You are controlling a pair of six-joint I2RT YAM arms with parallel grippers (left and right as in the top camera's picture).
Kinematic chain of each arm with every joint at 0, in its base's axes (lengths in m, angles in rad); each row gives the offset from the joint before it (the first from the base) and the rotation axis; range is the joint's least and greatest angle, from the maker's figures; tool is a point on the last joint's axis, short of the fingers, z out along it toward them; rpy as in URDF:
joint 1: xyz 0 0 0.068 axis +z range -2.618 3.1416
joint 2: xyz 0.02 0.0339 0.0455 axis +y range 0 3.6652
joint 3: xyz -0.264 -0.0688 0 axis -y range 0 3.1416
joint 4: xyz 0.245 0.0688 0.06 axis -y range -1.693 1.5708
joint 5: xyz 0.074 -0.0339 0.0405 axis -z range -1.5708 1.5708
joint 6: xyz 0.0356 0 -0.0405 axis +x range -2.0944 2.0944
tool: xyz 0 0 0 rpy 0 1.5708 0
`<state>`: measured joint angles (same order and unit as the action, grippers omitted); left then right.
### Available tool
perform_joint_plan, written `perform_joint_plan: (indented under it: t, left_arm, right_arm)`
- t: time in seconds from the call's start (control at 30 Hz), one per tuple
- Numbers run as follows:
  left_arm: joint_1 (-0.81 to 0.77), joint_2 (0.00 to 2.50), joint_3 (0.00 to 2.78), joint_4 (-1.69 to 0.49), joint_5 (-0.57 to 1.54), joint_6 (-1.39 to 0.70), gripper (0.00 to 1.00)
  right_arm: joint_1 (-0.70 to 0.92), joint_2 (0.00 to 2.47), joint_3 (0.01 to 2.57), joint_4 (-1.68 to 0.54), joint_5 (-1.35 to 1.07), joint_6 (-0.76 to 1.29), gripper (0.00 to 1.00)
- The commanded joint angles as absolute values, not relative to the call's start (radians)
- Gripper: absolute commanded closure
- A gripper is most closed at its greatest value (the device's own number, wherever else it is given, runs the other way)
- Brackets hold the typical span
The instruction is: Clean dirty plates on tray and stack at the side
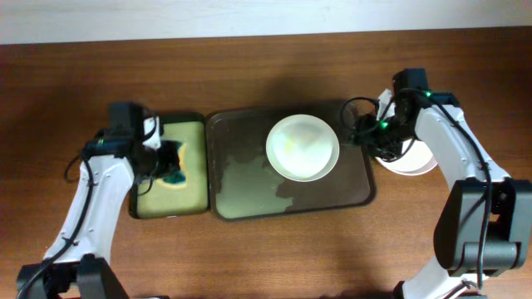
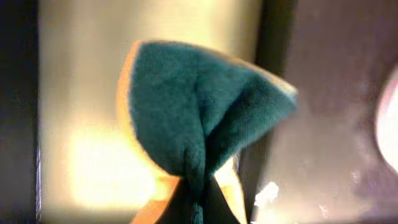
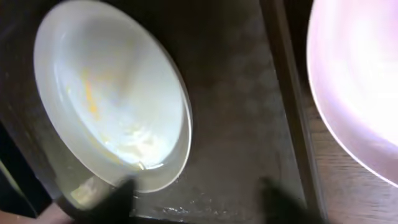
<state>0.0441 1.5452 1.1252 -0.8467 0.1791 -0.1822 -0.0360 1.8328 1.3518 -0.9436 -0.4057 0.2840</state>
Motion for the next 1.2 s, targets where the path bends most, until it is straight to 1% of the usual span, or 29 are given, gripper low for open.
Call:
perform_joint_plan:
  t: [0.0,0.1,0.13,0.2,0.23,0.3,0.33,0.4,0.43,0.47,0.53,0.67,0.77,0.87,1.0,1.07,1.17]
  left_arm:
    - [-0.136,1.564,1.390,-0.953,0.134,-0.170,1.00]
    - [-0.275,1.676,1.523,-0.954,0.134,-0.170,1.00]
    - [-0.315,1.723,1.542,-0.923,0.138,-0.170,1.00]
    - [-0.386,1.803,1.569,-0.855,0.199,-0.176,1.00]
    - [-0.410,1.865,1.638,-0.897,0.199,-0.185,1.00]
    - [-0.432,2.013,1.839,-1.014,0.199,-0.184,1.00]
    - [-0.443,2.066,1.904,-1.022,0.199,-0.184,1.00]
    - [-0.471,2.096,1.914,-0.972,0.198,-0.184,1.00]
    - [-0.496,2.119,1.914,-0.930,0.194,-0.184,1.00]
    - [-0.519,2.136,1.914,-0.894,0.183,-0.185,1.00]
    - [-0.530,2.140,1.914,-0.886,0.183,-0.185,1.00]
    - [-0.537,2.194,1.912,-0.885,0.134,-0.185,1.00]
    - [-0.537,2.212,1.911,-0.940,0.131,-0.184,1.00]
    - [-0.537,2.213,1.892,-0.974,0.081,-0.185,1.00]
    - [-0.537,2.214,1.780,-0.874,0.082,-0.193,1.00]
    - [-0.537,2.214,1.774,-0.859,0.082,-0.212,1.00]
    - [-0.537,2.214,1.774,-0.823,0.081,-0.212,1.00]
  right_arm:
    - [0.018,1.823,1.303,-0.908,-0.391,0.266,0.64]
    - [0.077,1.840,1.201,-0.751,-0.369,0.270,0.66]
    - [0.086,1.841,1.167,-0.698,-0.355,0.270,0.71]
    - [0.086,1.841,1.119,-0.643,-0.350,0.270,0.73]
    - [0.087,1.841,1.096,-0.615,-0.339,0.270,0.77]
    - [0.087,1.841,1.087,-0.605,-0.340,0.270,0.78]
    - [0.087,1.841,1.087,-0.605,-0.338,0.270,0.82]
    - [0.087,1.841,1.087,-0.601,-0.316,0.274,0.84]
    - [0.087,1.841,1.087,-0.596,-0.312,0.297,0.87]
    - [0.087,1.841,1.086,-0.594,-0.310,0.296,0.89]
    - [0.087,1.841,1.086,-0.594,-0.310,0.296,0.96]
    - [0.087,1.841,1.086,-0.593,-0.310,0.296,0.96]
    - [0.087,1.841,1.086,-0.593,-0.310,0.297,0.96]
    - [0.087,1.841,1.086,-0.591,-0.301,0.330,0.96]
    - [0.087,1.841,1.086,-0.585,-0.237,0.403,0.96]
    - [0.087,1.841,1.075,-0.571,-0.198,0.465,0.96]
    - [0.087,1.841,1.038,-0.523,-0.208,0.466,0.96]
